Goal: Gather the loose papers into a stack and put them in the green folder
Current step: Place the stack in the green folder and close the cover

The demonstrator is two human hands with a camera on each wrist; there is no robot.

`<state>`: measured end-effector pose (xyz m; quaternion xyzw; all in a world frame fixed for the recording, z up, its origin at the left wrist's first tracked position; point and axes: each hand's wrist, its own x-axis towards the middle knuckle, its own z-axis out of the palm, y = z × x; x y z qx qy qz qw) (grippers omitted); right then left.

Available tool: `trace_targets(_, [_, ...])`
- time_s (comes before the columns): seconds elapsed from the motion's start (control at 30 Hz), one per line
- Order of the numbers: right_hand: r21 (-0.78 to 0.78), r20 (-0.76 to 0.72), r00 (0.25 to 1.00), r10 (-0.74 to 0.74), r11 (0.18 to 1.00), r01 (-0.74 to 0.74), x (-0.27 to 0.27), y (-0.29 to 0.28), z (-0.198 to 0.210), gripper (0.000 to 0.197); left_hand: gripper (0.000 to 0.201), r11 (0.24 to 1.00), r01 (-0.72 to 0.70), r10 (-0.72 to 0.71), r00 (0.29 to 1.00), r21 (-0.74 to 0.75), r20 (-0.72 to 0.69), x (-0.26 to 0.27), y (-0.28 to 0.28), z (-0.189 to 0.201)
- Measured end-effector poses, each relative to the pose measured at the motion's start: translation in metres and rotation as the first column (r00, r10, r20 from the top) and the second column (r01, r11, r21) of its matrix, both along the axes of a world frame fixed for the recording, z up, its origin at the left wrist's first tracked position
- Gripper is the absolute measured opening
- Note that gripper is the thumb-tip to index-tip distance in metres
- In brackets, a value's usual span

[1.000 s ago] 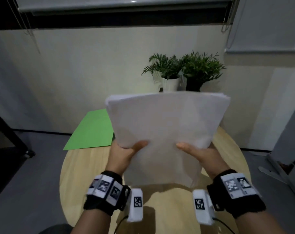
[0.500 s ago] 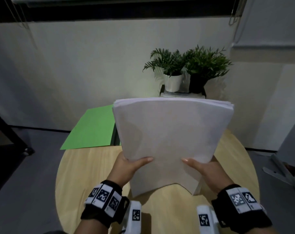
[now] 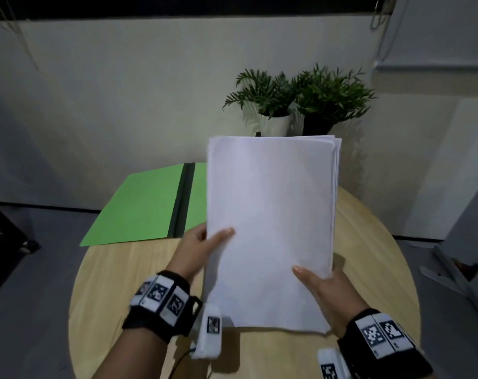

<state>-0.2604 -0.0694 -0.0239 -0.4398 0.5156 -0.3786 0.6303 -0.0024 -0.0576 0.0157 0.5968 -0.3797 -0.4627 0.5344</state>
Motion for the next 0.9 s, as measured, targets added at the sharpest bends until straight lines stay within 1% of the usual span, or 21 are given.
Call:
trace_targets(0.03, [0.006,-0.013,1.0,-0.014,1.0,0.014,-0.005,0.0,-0.002,0.031,0.029,0.999,-0.029,0.027,0.999,0.035,0.041,0.008,-0.01,0.001])
trace_targets(0.07, [0.021,-0.006,1.0,-0.015,1.0,0.015,-0.012,0.0,-0.003,0.032,0.032,0.996,-0.068,0.058,0.988,0.065,0.141,0.018,-0.021,-0.002])
trace_targets(0.1, [0.048,0.014,1.0,-0.013,0.999,0.012,-0.02,-0.001,-0.005,0.032,0.037,0.989,-0.117,0.088,0.954,0.086,0.288,0.029,-0.032,-0.007])
trace_targets(0.13, [0.077,0.053,0.999,0.009,0.997,-0.013,-0.029,-0.003,-0.009,0.035,0.042,0.982,-0.147,0.079,0.891,0.12,0.447,0.039,-0.042,-0.014])
trace_targets(0.17, [0.109,0.075,0.997,0.022,0.994,-0.03,-0.037,-0.004,-0.012,0.041,0.047,0.974,-0.15,0.022,0.809,0.17,0.588,0.047,-0.052,-0.022])
trace_targets(0.2, [0.135,0.084,0.996,0.03,0.99,-0.041,-0.043,-0.005,-0.016,0.048,0.052,0.959,-0.119,-0.1,0.709,0.258,0.698,0.051,-0.059,-0.03])
trace_targets(0.23, [0.15,0.069,0.997,0.028,0.988,-0.038,-0.048,-0.006,-0.019,0.056,0.057,0.932,-0.078,-0.243,0.593,0.355,0.768,0.053,-0.066,-0.04])
trace_targets(0.3, [0.153,0.036,0.999,0.015,0.988,-0.02,-0.054,-0.009,-0.026,0.07,0.061,0.835,-0.018,-0.504,0.377,0.55,0.777,0.049,-0.069,-0.05])
trace_targets(0.33, [0.152,0.024,1.0,0.009,0.988,-0.012,-0.056,-0.01,-0.027,0.076,0.06,0.786,-0.003,-0.587,0.308,0.618,0.749,0.045,-0.066,-0.05])
trace_targets(0.37, [0.154,0.015,1.0,0.006,0.988,-0.008,-0.058,-0.012,-0.027,0.077,0.057,0.757,-0.004,-0.63,0.259,0.654,0.732,0.041,-0.062,-0.047])
trace_targets(0.4, [0.156,0.013,1.0,0.006,0.988,-0.007,-0.06,-0.014,-0.026,0.07,0.054,0.751,-0.022,-0.639,0.225,0.66,0.735,0.037,-0.056,-0.042])
trace_targets(0.43, [0.155,0.017,1.0,0.008,0.988,-0.01,-0.061,-0.014,-0.025,0.057,0.05,0.764,-0.047,-0.623,0.204,0.643,0.755,0.036,-0.053,-0.037])
trace_targets(0.47, [0.16,0.028,1.0,0.012,0.987,-0.017,-0.061,-0.014,-0.024,0.045,0.049,0.775,-0.079,-0.602,0.208,0.627,0.771,0.037,-0.051,-0.033])
trace_targets(0.5, [0.174,0.047,0.999,0.012,0.985,-0.02,-0.059,-0.012,-0.022,0.039,0.049,0.783,-0.111,-0.586,0.196,0.612,0.786,0.041,-0.049,-0.031])
trace_targets(0.57, [0.21,0.102,0.995,0.006,0.977,-0.027,-0.053,-0.009,-0.019,0.034,0.052,0.797,-0.168,-0.558,0.16,0.58,0.814,0.05,-0.044,-0.029])
trace_targets(0.63, [0.245,0.123,0.992,0.018,0.968,-0.048,-0.047,-0.003,-0.015,0.034,0.064,0.767,-0.228,-0.559,0.22,0.599,0.799,0.06,-0.028,-0.037])
trace_targets(0.67, [0.252,0.121,0.992,0.027,0.966,-0.057,-0.045,-0.001,-0.014,0.034,0.073,0.733,-0.226,-0.592,0.252,0.641,0.765,0.063,-0.018,-0.044])
trace_targets(0.73, [0.241,0.11,0.993,0.041,0.968,-0.067,-0.044,0.006,-0.011,0.033,0.082,0.673,-0.16,-0.675,0.268,0.723,0.688,0.065,0.003,-0.056])
trace_targets(0.77, [0.23,0.103,0.994,0.045,0.971,-0.068,-0.044,0.01,-0.007,0.033,0.083,0.661,-0.132,-0.694,0.268,0.739,0.669,0.064,0.014,-0.059])
trace_targets(0.83, [0.237,0.098,0.994,0.051,0.969,-0.073,-0.042,0.015,-0.005,0.034,0.084,0.664,-0.072,-0.701,0.287,0.744,0.653,0.058,0.033,-0.061])
trace_targets(0.9, [0.269,0.062,0.996,0.061,0.96,-0.075,-0.038,0.019,-0.004,0.035,0.082,0.665,0.012,-0.726,0.245,0.747,0.643,0.046,0.05,-0.06])
